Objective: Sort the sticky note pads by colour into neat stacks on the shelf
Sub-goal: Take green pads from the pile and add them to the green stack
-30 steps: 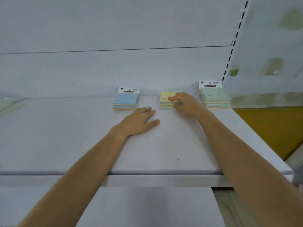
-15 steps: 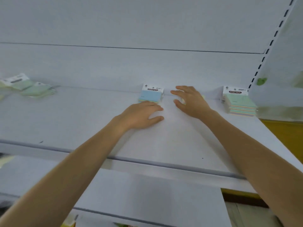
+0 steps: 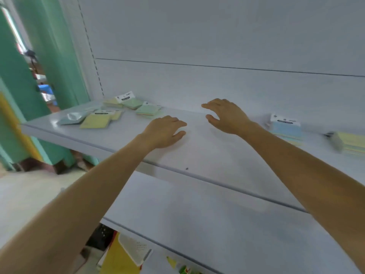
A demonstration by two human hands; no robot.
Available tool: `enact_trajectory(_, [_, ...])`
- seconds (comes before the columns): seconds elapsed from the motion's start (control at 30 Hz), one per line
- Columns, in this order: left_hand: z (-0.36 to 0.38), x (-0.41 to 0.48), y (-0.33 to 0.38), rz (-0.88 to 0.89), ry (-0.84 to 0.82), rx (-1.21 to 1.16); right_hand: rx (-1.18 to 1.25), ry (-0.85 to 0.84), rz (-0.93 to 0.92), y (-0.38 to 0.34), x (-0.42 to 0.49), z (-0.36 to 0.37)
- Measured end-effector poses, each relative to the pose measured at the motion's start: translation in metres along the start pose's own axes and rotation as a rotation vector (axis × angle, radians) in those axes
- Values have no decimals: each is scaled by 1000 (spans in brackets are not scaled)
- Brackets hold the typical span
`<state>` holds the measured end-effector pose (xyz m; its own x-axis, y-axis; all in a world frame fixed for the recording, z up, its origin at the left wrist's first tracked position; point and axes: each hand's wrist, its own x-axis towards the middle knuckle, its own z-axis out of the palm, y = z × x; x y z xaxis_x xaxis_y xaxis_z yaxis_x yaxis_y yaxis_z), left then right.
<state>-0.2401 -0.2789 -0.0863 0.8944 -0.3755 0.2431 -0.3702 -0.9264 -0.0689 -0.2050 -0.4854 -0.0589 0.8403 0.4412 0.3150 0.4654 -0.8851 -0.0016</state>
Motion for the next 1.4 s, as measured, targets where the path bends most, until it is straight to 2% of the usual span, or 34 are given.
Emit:
enact_trajectory(0.3, [-3, -51, -164, -247, 40, 3, 157, -77, -5, -116, 97, 55])
enact_trajectory(0.43, [2, -51, -225, -365, 65, -25, 229, -85, 109, -128, 146, 78])
enact_trajectory(0.57, [7, -33, -269, -388, 101, -17, 235, -141, 309, -120, 188, 99])
enact_trajectory(0.67, [8, -9, -291, -384, 75, -31, 252, -211, 431, -116, 215, 110])
enact_trajectory(0.87, [23, 54, -325, -330, -42, -85, 328, -246, 434, -111, 243, 122])
enact_trajectory(1.0, [37, 97, -329, -302, -126, -104, 371, -173, 437, -110, 234, 119])
enact_trajectory(1.17, [52, 131, -326, -264, -145, -163, 399, -88, 501, -119, 221, 112])
enact_trajectory(1.4, [53, 147, -327, -132, -31, -346, 430, 65, 564, -136, 219, 110])
